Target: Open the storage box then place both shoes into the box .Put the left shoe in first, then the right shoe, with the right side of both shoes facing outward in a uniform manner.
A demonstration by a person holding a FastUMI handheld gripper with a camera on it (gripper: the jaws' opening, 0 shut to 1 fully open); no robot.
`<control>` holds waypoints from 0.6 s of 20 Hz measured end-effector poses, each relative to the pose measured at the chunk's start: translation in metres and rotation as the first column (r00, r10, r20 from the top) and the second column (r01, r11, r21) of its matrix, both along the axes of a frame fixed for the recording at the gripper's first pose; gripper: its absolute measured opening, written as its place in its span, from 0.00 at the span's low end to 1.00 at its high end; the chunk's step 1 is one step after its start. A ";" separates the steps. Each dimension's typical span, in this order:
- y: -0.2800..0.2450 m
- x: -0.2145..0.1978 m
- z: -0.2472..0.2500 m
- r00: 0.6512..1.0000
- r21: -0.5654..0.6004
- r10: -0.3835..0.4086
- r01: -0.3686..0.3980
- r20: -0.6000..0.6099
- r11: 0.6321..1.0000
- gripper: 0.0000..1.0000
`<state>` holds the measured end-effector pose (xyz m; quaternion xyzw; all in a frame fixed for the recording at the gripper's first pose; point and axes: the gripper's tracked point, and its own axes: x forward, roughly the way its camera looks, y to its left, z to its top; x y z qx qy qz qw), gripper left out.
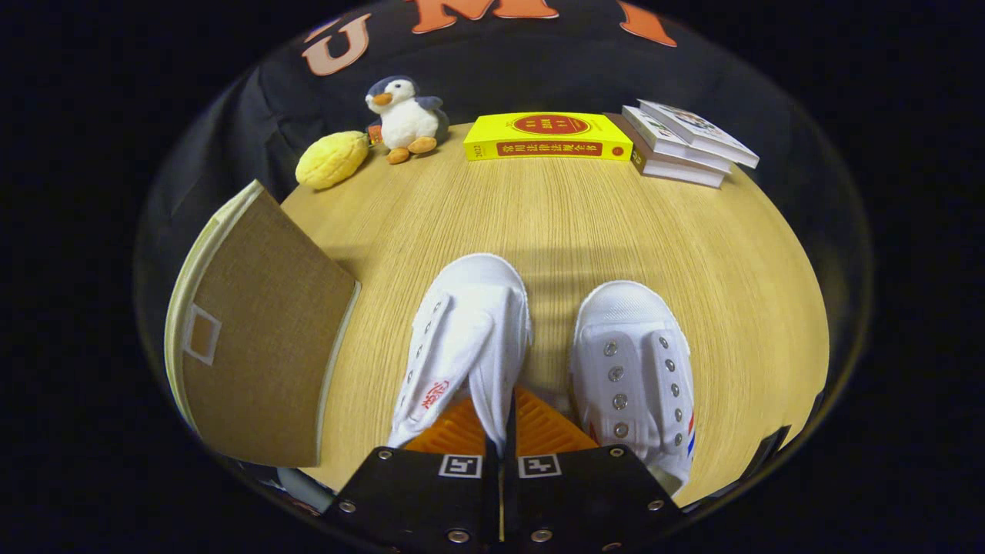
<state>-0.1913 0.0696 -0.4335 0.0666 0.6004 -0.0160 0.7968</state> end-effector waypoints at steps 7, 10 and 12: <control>0.027 0.036 0.087 0.993 0.062 -0.040 0.033 0.110 0.998 0.02; 0.046 0.055 0.133 0.988 0.082 -0.050 0.038 0.146 0.996 0.02; 0.063 0.061 0.158 0.990 0.104 -0.051 0.038 0.130 0.994 0.02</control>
